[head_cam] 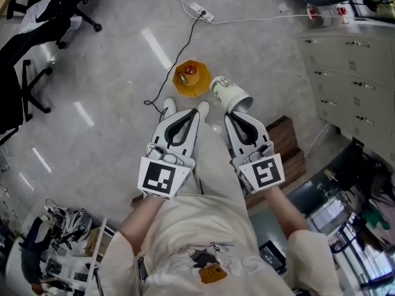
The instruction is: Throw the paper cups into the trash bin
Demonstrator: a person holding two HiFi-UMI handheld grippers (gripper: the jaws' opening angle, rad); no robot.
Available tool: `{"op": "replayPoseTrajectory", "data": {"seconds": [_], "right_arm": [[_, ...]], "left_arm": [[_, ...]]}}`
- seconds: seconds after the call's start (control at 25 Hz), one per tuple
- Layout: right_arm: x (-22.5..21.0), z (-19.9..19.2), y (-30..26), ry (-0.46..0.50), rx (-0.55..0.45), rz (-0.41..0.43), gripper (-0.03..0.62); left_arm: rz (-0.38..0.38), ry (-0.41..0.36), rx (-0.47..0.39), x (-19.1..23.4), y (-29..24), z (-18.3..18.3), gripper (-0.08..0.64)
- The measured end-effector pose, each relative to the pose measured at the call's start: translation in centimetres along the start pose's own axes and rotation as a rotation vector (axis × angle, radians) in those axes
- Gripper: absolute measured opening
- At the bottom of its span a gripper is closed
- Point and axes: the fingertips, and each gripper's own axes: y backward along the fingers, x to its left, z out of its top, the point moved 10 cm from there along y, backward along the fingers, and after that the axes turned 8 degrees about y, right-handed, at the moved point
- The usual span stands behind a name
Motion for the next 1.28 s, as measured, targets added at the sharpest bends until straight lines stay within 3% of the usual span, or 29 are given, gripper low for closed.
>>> {"op": "replayPoseTrajectory", "data": {"seconds": [0.48, 1.28], "right_arm": [[0.4, -10.3, -10.5, 0.004, 0.091, 0.107, 0.021], [-1.5, -27.9, -23.2, -0.040, 0.198, 0.098, 0.021]], "left_arm": [[0.061, -0.011, 0.058, 9.1, -5.1, -8.2, 0.005], [0.066, -0.064, 0.160, 20.5, -16.4, -23.0, 0.005]]}}
